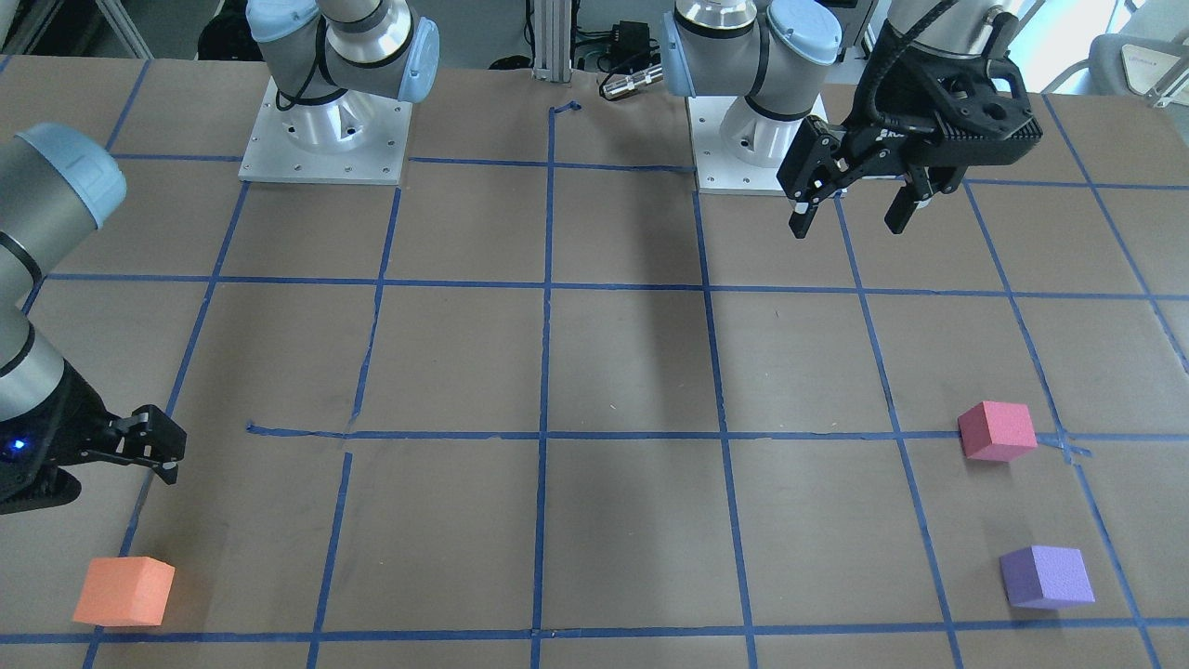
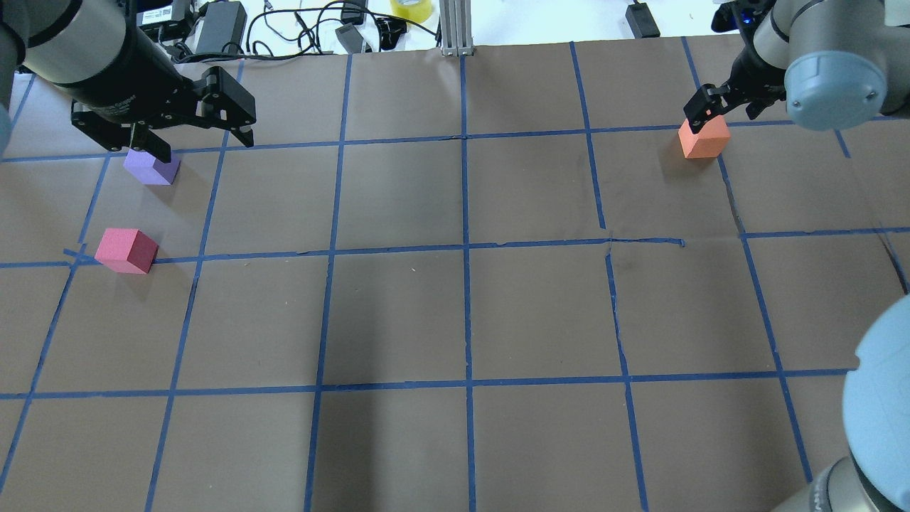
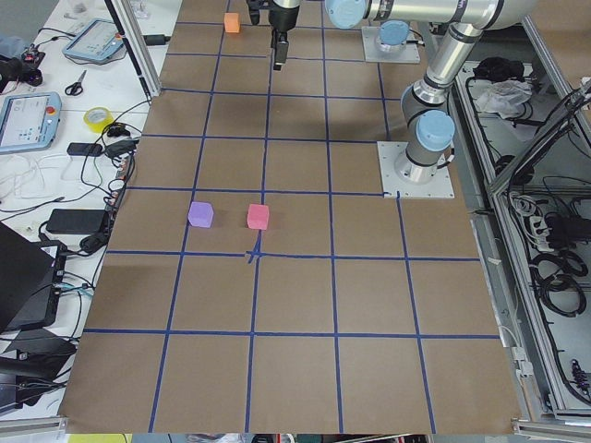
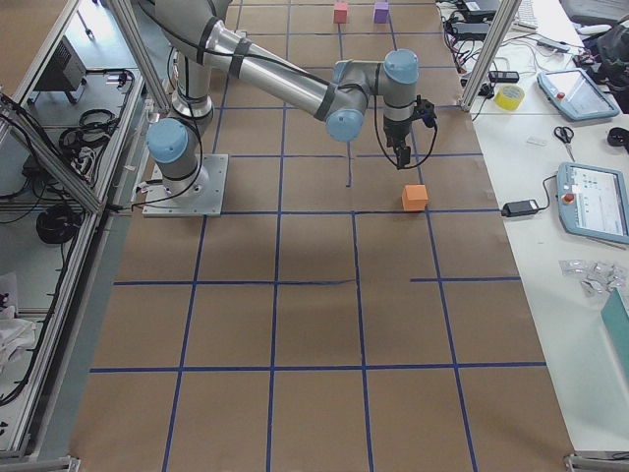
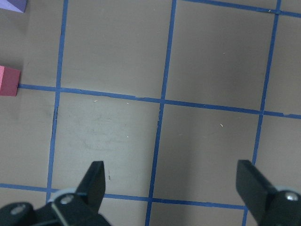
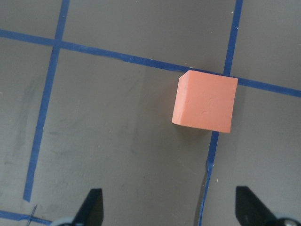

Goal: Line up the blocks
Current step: 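Move the right gripper over the orange cube and lower toward it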

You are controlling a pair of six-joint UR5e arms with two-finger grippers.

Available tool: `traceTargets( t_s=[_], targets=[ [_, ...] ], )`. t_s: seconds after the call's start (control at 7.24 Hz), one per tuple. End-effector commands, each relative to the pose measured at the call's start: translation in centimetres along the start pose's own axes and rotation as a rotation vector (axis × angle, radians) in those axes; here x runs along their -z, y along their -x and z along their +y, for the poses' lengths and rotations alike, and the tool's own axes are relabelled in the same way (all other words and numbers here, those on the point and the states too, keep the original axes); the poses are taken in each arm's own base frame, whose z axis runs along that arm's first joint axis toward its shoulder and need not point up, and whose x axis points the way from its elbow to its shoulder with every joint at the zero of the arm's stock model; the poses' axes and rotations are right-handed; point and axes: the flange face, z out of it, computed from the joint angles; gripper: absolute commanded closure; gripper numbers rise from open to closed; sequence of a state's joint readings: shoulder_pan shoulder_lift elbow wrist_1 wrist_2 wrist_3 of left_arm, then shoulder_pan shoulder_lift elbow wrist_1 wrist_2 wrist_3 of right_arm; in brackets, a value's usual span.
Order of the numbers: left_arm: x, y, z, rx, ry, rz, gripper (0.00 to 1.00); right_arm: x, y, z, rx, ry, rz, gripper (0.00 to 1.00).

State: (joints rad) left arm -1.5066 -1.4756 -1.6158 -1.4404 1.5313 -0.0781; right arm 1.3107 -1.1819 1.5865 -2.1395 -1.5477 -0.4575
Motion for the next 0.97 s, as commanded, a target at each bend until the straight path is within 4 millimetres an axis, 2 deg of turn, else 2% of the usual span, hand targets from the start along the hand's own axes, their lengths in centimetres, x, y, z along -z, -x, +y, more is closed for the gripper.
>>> traceTargets(
  t_s=[0.0, 0.14, 0.28, 0.83],
  targets=[
    [0.0, 0.0, 0.1, 0.0, 0.0, -0.001, 0.0, -3.8, -2.9, -1.0, -0.025, -0.012, 0.005, 0.0],
    [0.3, 0.1, 0.3, -0.001, -0.002, -0.003, 0.0, -4.9, -3.7, -1.4, -0.036, -0.009, -0.005, 0.0],
    [-0.5, 0.0, -0.2, 0.001, 0.01, 0.0, 0.0, -6.2, -4.2, -1.6, -0.045, 0.005, -0.011, 0.0],
    [-0.3, -0.1, -0.1, -0.001, 0.007, 0.0, 0.0, -9.6, -5.4, -3.7, -0.066, 0.019, -0.02, 0.0]
  ],
)
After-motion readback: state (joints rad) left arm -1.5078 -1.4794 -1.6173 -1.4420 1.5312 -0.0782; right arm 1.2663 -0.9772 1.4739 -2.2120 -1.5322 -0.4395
